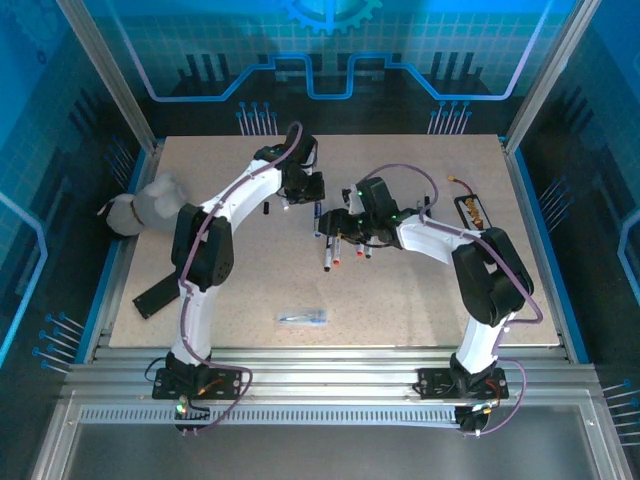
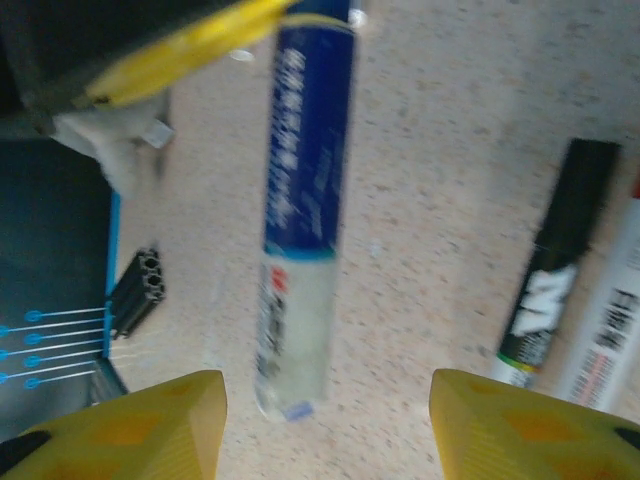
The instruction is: Open the pen caps
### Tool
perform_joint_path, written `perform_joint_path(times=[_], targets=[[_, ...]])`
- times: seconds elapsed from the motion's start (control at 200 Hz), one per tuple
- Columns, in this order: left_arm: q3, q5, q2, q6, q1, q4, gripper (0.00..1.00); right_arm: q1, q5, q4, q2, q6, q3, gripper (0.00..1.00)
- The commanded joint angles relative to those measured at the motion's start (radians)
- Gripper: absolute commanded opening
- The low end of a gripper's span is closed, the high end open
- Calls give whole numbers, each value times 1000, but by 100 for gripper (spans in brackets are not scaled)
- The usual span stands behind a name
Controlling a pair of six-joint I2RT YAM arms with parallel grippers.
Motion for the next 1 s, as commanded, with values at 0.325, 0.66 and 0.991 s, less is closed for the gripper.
perform_joint_path(times=[0.325, 0.66, 0.991], targets=[[-72, 109, -60, -49, -5, 54, 0, 7, -62, 118, 136, 77, 61, 40], [-101, 79, -66, -49, -5, 47, 0, 3, -69, 132, 121, 68, 57, 0], [-95, 82, -35, -55, -5, 48, 25, 15, -80, 130, 96, 57, 47, 0]])
